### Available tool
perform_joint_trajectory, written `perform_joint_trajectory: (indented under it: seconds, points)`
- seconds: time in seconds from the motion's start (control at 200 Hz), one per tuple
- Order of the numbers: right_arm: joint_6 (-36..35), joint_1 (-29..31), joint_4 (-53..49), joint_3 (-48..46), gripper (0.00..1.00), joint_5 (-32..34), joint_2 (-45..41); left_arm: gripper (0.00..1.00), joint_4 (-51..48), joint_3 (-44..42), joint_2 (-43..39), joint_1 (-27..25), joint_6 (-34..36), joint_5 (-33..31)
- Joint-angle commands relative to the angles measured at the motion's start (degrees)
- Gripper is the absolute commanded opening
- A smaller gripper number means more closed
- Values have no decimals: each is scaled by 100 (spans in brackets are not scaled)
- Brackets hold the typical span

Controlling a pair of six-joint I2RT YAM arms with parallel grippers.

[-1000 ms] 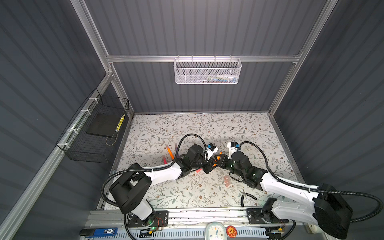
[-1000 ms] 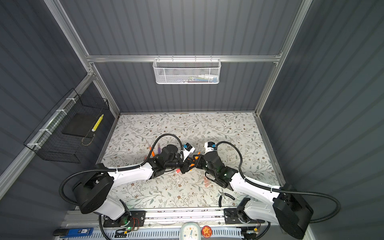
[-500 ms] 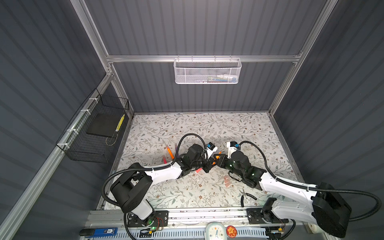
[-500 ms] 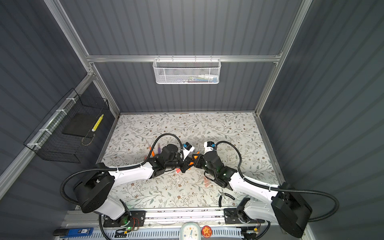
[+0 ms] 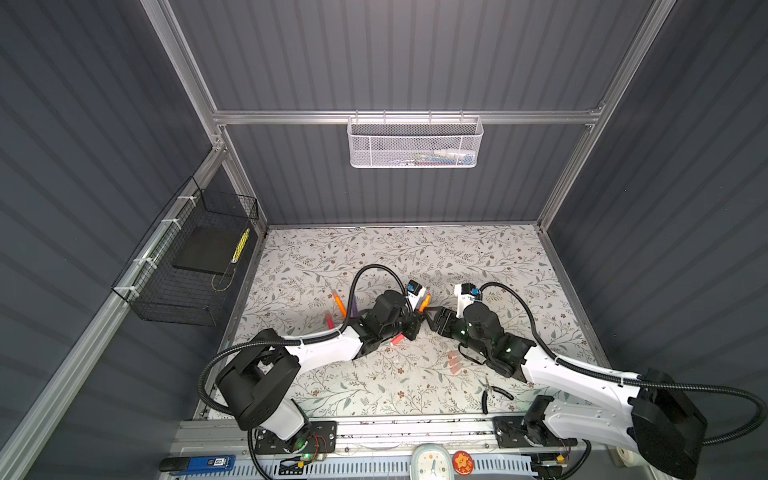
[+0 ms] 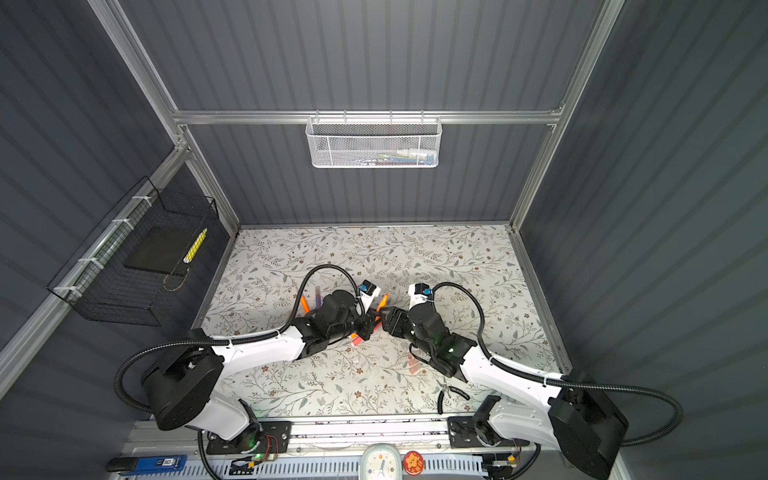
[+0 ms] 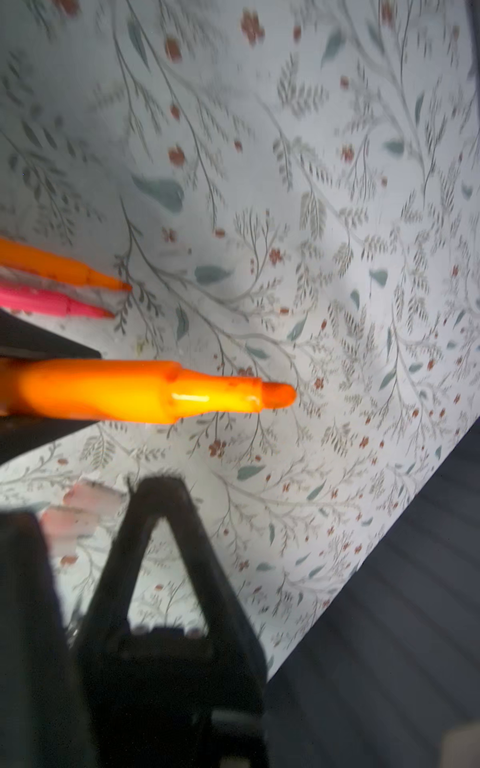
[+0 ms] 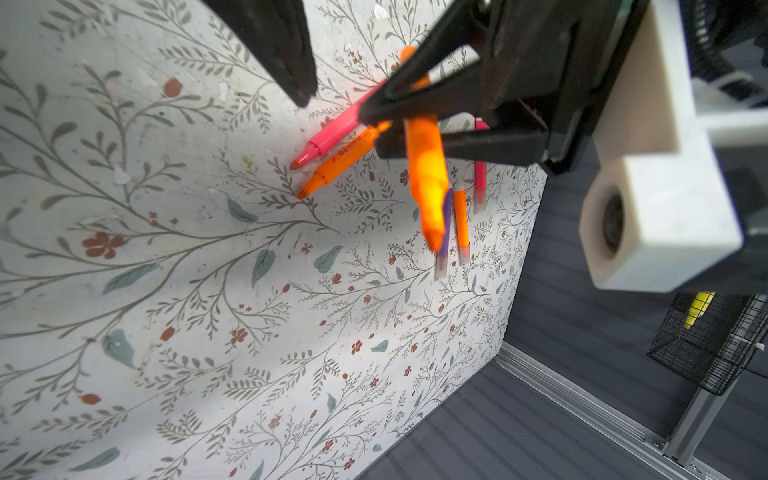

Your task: Insert the pens into the pen caps

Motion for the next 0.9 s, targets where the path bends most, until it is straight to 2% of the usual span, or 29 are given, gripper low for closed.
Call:
perform_joint_trajectory:
  seconds: [0.0,0.12,0.2,0.3,0.485,0.74,0.89]
  points:
    - [103,20,-733,298,64,159,-245,0,-72,-306,-434,311,-465,-1586]
    - [164,118,-1894,591,59,110,-368,0,-225,-506,-803,387,-596,-2745]
    - [102,230,-2645,753,58,129,-432,0,-314,-574,-925,386,-716,-3106]
    - [57,483,-3297,846,57,211,-469,0,-286,-571,-914,380,-753,-2903]
    - [282,1160,-3943,712,55,804,-409,0,-287,-450,-746,382,-703,-2456]
    - [391,1179,-4241,481,53,953,70,0,-105,-542,-849,383,-633,-2106]
    - [570,1183,-4381,392,44,969,370,0,-57,-572,-876,386,-590,-2043]
